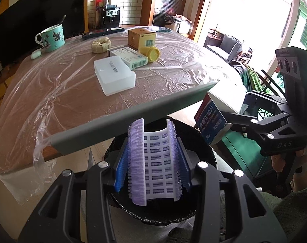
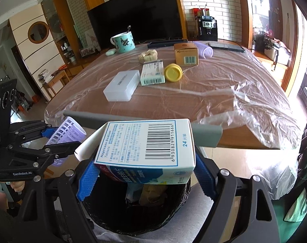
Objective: Collect trash
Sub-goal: 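Carry the purple curler and white medicine box over the trash bin, then open the left gripper to drop the curler while the right holds the box over the bin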
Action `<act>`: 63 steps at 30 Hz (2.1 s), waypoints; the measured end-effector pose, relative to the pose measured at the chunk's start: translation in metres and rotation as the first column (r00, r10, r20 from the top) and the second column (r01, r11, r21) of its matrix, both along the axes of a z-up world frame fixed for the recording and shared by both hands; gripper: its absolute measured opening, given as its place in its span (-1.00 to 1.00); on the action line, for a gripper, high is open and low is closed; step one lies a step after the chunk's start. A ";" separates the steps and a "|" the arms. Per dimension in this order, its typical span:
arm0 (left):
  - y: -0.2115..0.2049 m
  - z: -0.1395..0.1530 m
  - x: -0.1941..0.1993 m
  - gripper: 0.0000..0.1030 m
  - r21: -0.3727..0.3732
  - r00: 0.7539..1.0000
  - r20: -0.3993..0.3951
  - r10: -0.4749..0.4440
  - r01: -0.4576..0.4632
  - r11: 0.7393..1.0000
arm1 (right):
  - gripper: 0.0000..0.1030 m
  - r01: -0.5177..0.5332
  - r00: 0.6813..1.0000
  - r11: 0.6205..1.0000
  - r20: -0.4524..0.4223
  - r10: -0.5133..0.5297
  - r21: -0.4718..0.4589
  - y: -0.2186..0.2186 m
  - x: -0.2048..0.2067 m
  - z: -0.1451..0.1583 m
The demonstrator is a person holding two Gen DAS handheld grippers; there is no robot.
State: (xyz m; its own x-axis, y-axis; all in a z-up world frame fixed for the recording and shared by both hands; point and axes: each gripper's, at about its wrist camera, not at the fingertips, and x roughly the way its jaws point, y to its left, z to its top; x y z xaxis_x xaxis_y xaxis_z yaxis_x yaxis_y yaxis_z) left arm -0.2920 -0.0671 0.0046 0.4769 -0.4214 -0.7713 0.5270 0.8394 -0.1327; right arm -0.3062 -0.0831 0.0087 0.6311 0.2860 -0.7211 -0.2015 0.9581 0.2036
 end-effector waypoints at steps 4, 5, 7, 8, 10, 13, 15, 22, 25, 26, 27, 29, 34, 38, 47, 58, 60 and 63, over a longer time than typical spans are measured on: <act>-0.002 -0.007 -0.001 -0.13 0.009 1.000 -0.009 -0.006 0.006 1.000 | 0.59 -0.001 1.000 1.000 -0.005 0.001 -0.019 0.003 -0.002 -0.004; -0.002 -0.009 -0.002 -0.13 0.007 1.000 -0.014 -0.010 0.010 1.000 | 0.59 -0.003 1.000 1.000 -0.008 0.003 -0.021 0.004 -0.003 -0.005; -0.004 -0.012 -0.002 -0.13 0.011 1.000 -0.017 -0.015 0.015 1.000 | 0.59 -0.005 1.000 1.000 -0.015 0.005 -0.026 0.005 -0.004 -0.008; -0.004 -0.013 -0.002 -0.13 0.013 1.000 -0.017 -0.016 0.016 1.000 | 0.59 -0.005 1.000 1.000 -0.018 0.004 -0.026 0.005 -0.004 -0.010; -0.005 -0.016 -0.003 -0.13 0.020 1.000 -0.021 -0.019 0.020 1.000 | 0.59 -0.004 1.000 1.000 -0.025 0.004 -0.024 0.006 -0.004 -0.013; -0.007 -0.019 -0.003 -0.13 0.027 0.999 -0.027 -0.023 0.024 0.999 | 0.59 -0.004 0.999 1.000 -0.036 0.004 -0.018 0.006 -0.004 -0.017; -0.007 -0.022 -0.004 -0.13 0.032 0.999 -0.030 -0.023 0.024 0.999 | 0.59 -0.005 0.999 1.000 -0.042 0.004 -0.020 0.007 -0.004 -0.020; -0.009 -0.034 -0.003 -0.13 0.047 0.998 -0.052 -0.020 0.023 0.999 | 0.59 -0.007 0.998 1.000 -0.069 0.005 -0.029 0.010 0.000 -0.032; -0.010 -0.040 -0.002 -0.13 0.065 0.998 -0.056 -0.015 0.019 0.998 | 0.59 -0.007 0.997 0.999 -0.082 0.005 -0.034 0.012 0.002 -0.039; -0.010 -0.041 -0.002 -0.13 0.069 0.998 -0.059 -0.015 0.019 0.997 | 0.59 -0.007 0.996 0.999 -0.089 0.005 -0.031 0.012 0.002 -0.041; -0.010 -0.043 -0.001 -0.13 0.071 0.998 -0.062 -0.014 0.018 0.997 | 0.59 -0.007 0.996 1.000 -0.094 0.005 -0.030 0.012 0.003 -0.044; -0.010 -0.047 0.000 -0.13 0.076 0.998 -0.068 -0.011 0.016 0.997 | 0.59 -0.008 0.995 1.000 -0.101 0.004 -0.030 0.013 0.004 -0.047; -0.010 -0.054 0.002 -0.13 0.092 0.997 -0.078 -0.009 0.016 0.996 | 0.59 -0.006 0.993 0.999 -0.118 0.001 -0.041 0.016 0.006 -0.056; -0.010 -0.061 0.005 -0.13 0.105 0.996 -0.087 -0.006 0.015 0.994 | 0.59 -0.003 0.992 0.999 -0.129 -0.003 -0.050 0.017 0.007 -0.063; -0.014 -0.064 0.009 -0.13 0.132 0.995 -0.102 -0.003 0.017 0.991 | 0.59 0.007 0.989 0.997 -0.146 -0.017 -0.072 0.021 0.014 -0.074; -0.017 -0.069 0.011 -0.13 0.152 0.993 -0.114 0.002 0.015 0.988 | 0.59 0.006 0.988 0.995 -0.151 -0.022 -0.103 0.026 0.021 -0.080; -0.017 -0.070 0.012 -0.13 0.152 0.993 -0.118 0.002 0.016 0.988 | 0.59 0.007 0.989 0.994 -0.149 -0.023 -0.106 0.026 0.022 -0.080; -0.019 -0.071 0.011 -0.13 0.157 0.993 -0.119 0.002 0.016 0.987 | 0.59 0.008 0.989 0.994 -0.147 -0.024 -0.108 0.026 0.022 -0.081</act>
State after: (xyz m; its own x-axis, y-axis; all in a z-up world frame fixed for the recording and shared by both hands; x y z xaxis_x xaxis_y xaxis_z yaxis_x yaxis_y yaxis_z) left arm -0.2806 -0.0858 -0.0667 0.3756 -0.2932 -0.8792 0.5214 0.8511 -0.0611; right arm -0.2846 -0.0569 -0.0723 0.5191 0.1926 -0.8328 -0.1609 0.9789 0.1261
